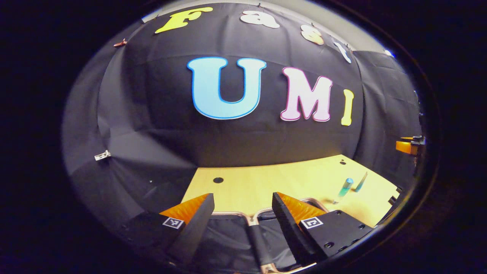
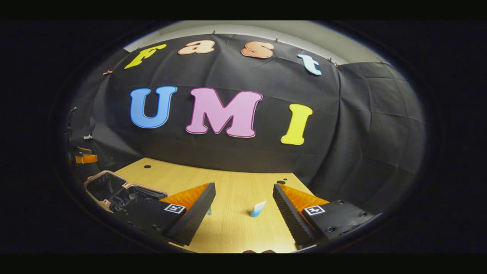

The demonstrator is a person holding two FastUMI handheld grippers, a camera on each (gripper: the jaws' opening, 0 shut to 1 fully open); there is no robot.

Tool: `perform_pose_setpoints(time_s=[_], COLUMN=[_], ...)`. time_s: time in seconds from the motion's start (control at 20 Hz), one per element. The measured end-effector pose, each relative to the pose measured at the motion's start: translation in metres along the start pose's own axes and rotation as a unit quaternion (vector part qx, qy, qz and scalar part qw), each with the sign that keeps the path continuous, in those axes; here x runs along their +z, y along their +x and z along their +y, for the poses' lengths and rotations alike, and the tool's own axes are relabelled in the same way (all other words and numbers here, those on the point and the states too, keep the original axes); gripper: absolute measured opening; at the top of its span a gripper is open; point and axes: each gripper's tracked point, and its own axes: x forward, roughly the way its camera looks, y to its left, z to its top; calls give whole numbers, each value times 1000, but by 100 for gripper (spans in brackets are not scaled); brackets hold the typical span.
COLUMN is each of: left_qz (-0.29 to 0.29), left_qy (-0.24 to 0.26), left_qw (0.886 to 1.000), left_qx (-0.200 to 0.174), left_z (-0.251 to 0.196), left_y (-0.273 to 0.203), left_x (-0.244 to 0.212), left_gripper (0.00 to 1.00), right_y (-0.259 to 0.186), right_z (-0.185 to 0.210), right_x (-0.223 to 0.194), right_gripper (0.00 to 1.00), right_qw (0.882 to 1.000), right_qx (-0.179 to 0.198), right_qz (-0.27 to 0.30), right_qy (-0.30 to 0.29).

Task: First open the suitcase, pack the skin care products into it, and then close the suitcase.

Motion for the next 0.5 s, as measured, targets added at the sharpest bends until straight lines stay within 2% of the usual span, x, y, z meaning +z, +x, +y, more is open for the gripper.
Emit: perform_pose_setpoints(time_s=[0.3, 0.5], left_qz=[-27, -6], left_qy=[-16, -18], left_qw=[997, 992], left_qx=[-65, -122], left_z=[-123, -206], left_y=[3, 22], left_x=[6, -17], left_gripper=[96, 96], right_y=[0, 11], right_z=[-9, -16], right_x=[0, -9], right_gripper=[96, 95], right_qw=[1000, 1000], right_qx=[0, -3], right_qz=[-16, -16], right_qy=[-2, 8])
